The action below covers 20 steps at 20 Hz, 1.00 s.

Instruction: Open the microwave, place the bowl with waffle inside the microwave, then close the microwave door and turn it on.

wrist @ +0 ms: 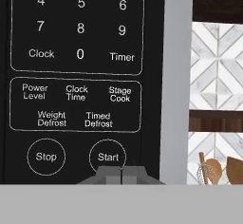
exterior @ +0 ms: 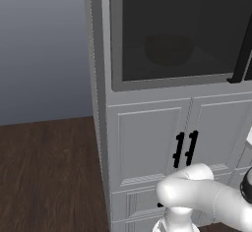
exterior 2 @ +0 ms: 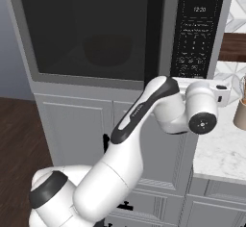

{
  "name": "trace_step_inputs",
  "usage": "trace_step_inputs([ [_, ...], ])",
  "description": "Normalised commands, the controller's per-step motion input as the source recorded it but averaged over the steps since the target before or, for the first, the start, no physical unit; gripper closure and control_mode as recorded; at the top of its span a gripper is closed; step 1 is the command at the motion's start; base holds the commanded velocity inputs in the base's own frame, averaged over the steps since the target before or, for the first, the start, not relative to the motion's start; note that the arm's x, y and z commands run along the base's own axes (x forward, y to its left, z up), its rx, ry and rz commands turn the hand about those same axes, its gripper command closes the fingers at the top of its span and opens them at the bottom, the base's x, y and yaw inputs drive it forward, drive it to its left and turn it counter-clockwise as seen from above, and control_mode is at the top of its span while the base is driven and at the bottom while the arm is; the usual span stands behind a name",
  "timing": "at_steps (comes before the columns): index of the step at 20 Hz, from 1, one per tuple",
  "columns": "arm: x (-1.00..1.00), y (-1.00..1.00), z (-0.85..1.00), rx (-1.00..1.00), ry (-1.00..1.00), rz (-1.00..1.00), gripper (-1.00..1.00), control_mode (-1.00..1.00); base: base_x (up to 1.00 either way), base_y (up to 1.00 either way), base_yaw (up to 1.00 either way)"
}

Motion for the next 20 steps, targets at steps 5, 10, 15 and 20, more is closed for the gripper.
trace_step_inputs([
  [5, 0.07, 0.14, -0.01, 0.00, 0.00, 0.00, 1.00, -1.00, 0.00, 0.00, 0.00],
  [10, 0.45, 0.22, 0.00, 0.00, 0.00, 0.00, 1.00, -1.00, 0.00, 0.00, 0.00],
  [15, 0.65, 0.02, 0.00, 0.00, 0.00, 0.00, 1.00, -1.00, 0.00, 0.00, 0.00],
  [20, 0.50, 0.00, 0.00, 0.00, 0.00, 0.00, 1.00, -1.00, 0.00, 0.00, 0.00],
])
